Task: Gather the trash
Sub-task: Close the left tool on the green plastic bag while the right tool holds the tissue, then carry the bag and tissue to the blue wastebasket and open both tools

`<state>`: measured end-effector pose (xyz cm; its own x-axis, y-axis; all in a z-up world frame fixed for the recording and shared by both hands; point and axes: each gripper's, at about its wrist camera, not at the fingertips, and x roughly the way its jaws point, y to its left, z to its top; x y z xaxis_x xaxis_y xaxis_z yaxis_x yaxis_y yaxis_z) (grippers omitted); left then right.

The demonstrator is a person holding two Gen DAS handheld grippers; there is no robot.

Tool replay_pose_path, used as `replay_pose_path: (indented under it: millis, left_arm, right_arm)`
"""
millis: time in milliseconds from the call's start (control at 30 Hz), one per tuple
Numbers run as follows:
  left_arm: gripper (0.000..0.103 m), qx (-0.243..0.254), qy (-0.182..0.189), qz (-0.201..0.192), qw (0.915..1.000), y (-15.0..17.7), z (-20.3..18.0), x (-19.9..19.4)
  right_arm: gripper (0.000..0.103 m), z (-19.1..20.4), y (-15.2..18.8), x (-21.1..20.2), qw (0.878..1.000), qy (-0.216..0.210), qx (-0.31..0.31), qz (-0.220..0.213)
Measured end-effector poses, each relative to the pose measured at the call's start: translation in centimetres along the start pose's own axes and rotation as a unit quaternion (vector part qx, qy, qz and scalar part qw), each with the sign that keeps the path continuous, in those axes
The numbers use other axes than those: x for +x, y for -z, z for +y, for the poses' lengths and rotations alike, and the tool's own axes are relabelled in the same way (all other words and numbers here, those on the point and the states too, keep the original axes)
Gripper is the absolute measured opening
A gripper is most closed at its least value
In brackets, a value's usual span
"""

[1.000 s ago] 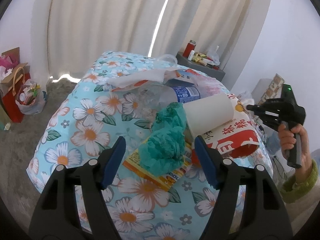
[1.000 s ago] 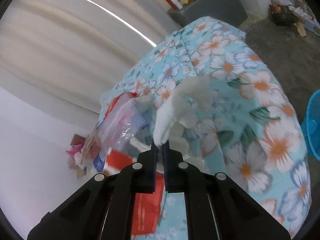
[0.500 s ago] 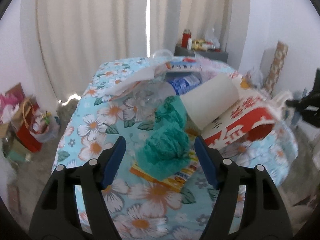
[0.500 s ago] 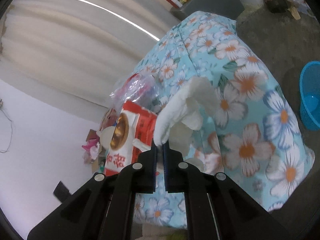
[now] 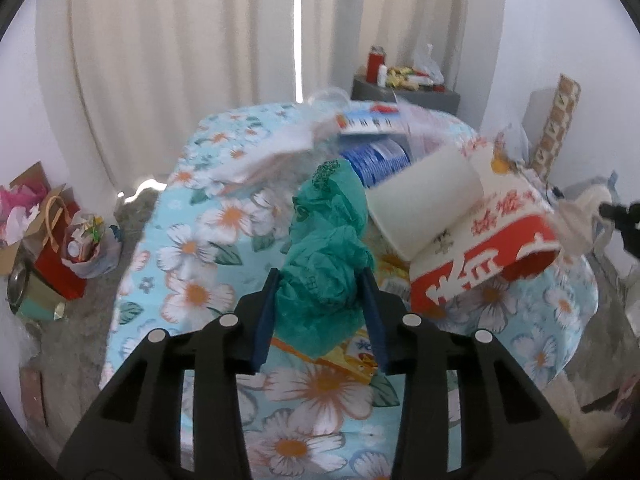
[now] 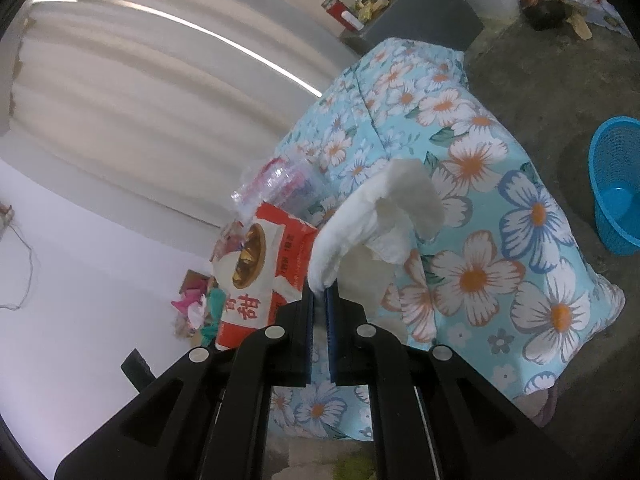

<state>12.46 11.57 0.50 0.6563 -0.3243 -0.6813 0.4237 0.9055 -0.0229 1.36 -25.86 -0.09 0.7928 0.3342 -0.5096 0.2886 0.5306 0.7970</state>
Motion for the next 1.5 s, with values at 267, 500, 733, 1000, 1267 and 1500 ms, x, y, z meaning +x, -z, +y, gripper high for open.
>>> replay_pose_path:
  millis: [267, 500, 733, 1000, 1267, 1500]
  left_arm:
    - [0.036, -0.022, -0.034, -0.067, 0.9970, -3.0, 0.2, -5.5]
    - [0.036, -0.017, 0.005, -0.107, 0.9941, -5.6, -3.4, -8.8]
    - [0.036, 0.012, 0.079, -0.122, 0.9893, -7.8, -10.0, -9.1]
    - [0.036, 0.075, 0.160, -0.107, 0.9785, -9.4, -19.7, -7.5]
    - [0.036, 0.102, 0.236, -0.057, 0.9647, -10.2, -28.1, -3.7]
    - [0.036, 0.126, 0.284, 0.019, 0.9504, -10.9, -36.7, 2.2]
  right_arm:
    - [0.006, 0.0, -0.3, -2.5, 0.999, -0.033, -0.002, -0.034]
    - [0.006, -0.1, -0.8, -5.0, 0.997, -0.054, -0.008, -0.063]
    - [0.006, -0.9, -1.2, -8.4, 0.993, -0.064, -0.004, -0.101]
    - [0.006, -3.5, -1.5, -12.4, 0.987, -0.062, 0.015, -0.150]
    - [0.006, -7.6, -2.1, -15.8, 0.979, -0.044, 0.046, -0.195]
    - [0.006, -12.5, -3.0, -18.0, 0.968, -0.006, 0.088, -0.235]
